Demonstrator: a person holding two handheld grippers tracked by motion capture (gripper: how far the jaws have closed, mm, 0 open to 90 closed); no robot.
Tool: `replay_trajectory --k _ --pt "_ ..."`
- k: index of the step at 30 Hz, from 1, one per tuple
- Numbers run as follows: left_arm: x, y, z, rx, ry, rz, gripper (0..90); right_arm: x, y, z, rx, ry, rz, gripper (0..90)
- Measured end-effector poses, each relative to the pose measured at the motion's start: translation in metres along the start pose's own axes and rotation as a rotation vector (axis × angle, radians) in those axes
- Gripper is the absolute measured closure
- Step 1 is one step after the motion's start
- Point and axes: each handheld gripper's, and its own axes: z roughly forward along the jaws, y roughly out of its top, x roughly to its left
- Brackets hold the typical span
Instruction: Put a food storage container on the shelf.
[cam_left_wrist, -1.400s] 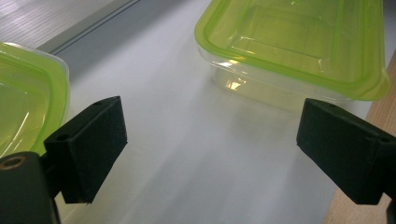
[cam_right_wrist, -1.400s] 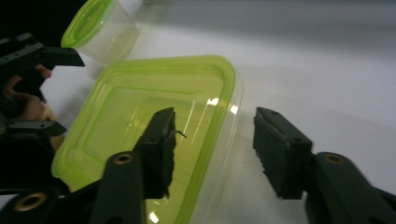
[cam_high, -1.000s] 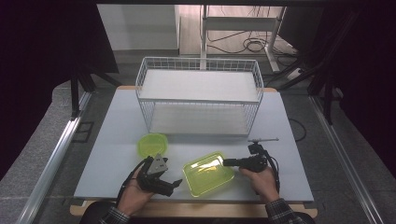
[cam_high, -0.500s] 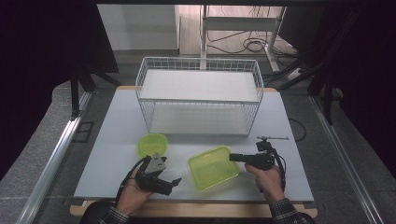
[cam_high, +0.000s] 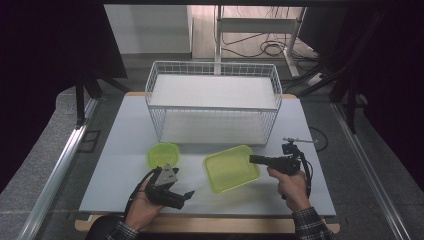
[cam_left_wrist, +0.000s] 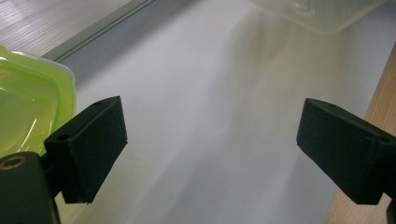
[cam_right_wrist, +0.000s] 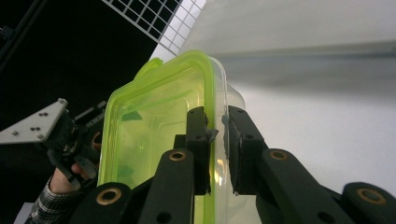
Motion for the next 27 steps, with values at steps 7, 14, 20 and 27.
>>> replay_trajectory --k 7,14,20,27 --pt "-0.001 0.0 0.0 -0.002 -0.004 0.003 8.4 0.015 0.018 -0.005 -0.018 0.023 -0.013 79.9" --pt "-0.001 0.0 0.001 -0.002 -0.01 0.004 8.4 0.028 0.037 -0.01 -0.044 0.038 -0.027 79.9" --pt "-0.002 0.001 0.001 0.004 -0.011 0.014 8.4 0.038 0.058 -0.015 -0.067 0.059 -0.019 79.9" --pt "-0.001 0.0 0.001 0.003 -0.007 0.011 8.4 0.047 0.078 -0.019 -0.095 0.067 -0.02 79.9"
